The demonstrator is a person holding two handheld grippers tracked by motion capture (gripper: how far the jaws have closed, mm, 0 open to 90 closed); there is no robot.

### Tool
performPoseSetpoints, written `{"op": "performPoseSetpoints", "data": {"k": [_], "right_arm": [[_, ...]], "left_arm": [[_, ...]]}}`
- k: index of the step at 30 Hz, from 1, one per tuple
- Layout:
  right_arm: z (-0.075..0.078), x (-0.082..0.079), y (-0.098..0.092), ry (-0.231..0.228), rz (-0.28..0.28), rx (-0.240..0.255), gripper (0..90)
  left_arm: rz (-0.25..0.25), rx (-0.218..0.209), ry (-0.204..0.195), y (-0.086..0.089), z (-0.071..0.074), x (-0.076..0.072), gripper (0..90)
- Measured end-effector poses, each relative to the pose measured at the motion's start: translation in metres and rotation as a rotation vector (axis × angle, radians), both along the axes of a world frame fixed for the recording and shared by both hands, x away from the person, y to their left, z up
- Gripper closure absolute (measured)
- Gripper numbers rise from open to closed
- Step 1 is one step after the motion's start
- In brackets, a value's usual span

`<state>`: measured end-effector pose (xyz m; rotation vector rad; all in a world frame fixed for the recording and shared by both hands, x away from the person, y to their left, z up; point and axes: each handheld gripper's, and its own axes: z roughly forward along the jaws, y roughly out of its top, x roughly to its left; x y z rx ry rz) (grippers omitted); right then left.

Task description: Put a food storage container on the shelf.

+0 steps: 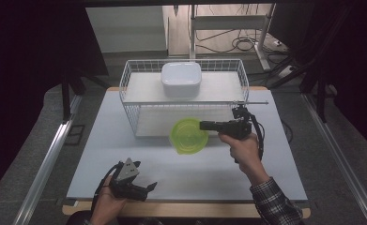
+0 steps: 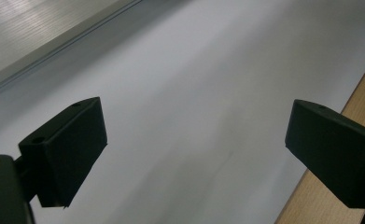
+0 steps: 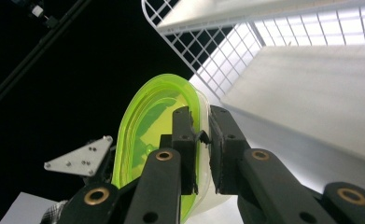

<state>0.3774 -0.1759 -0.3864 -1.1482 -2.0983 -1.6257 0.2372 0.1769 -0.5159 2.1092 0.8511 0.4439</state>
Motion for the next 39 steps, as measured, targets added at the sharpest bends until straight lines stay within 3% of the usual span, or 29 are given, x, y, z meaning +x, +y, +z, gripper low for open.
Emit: {"op": "performPoseSetpoints", "data": {"k": [8, 25, 28, 39], "right_arm": [[0.024, 0.006, -0.001, -0.031, -0.01, 0.014, 81.8], [0.088, 0.026, 0.005, -0.084, -0.038, 0.071, 81.8], [0.104, 0.032, 0.01, -0.1, -0.062, 0.076, 81.9], [0.13, 0.051, 0.021, -0.112, -0.151, 0.082, 81.9]], "left_arm": [[0.007, -0.039, -0.002, 0.002, 0.001, 0.001, 4.4], [-0.003, -0.043, 0.001, 0.0, -0.001, 0.001, 3.9], [-0.006, -0.04, 0.004, 0.0, -0.001, 0.001, 3.9], [-0.011, -0.04, 0.007, 0.0, -0.001, 0.001, 3.9]]}}
